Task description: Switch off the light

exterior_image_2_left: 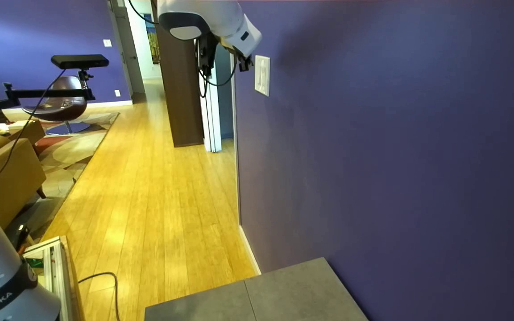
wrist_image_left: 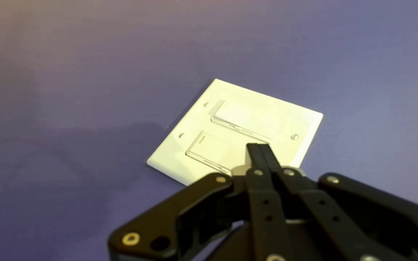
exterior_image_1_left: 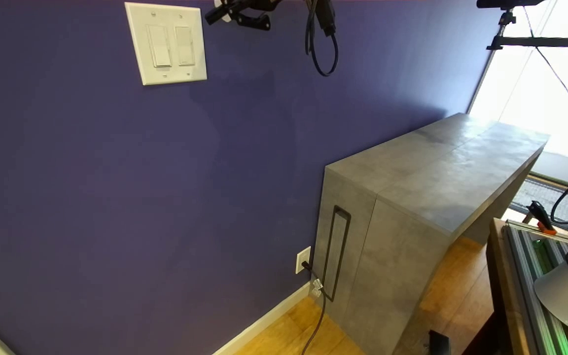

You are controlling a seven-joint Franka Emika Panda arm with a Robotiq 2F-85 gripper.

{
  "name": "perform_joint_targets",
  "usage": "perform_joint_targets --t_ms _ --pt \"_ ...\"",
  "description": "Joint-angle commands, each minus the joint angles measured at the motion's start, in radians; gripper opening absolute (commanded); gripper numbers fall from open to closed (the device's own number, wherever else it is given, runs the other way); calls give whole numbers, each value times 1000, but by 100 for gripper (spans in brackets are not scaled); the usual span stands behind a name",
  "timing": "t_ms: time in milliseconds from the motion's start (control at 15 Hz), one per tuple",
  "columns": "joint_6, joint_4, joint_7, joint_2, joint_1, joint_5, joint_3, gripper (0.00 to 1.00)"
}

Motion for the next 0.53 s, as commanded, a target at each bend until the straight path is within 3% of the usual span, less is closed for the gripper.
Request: perform_joint_targets --t_ms 0,467 --pt "-84 55 -97 44 -14 132 -13 0" --pt "-171 98 -260 100 -53 299 -30 0"
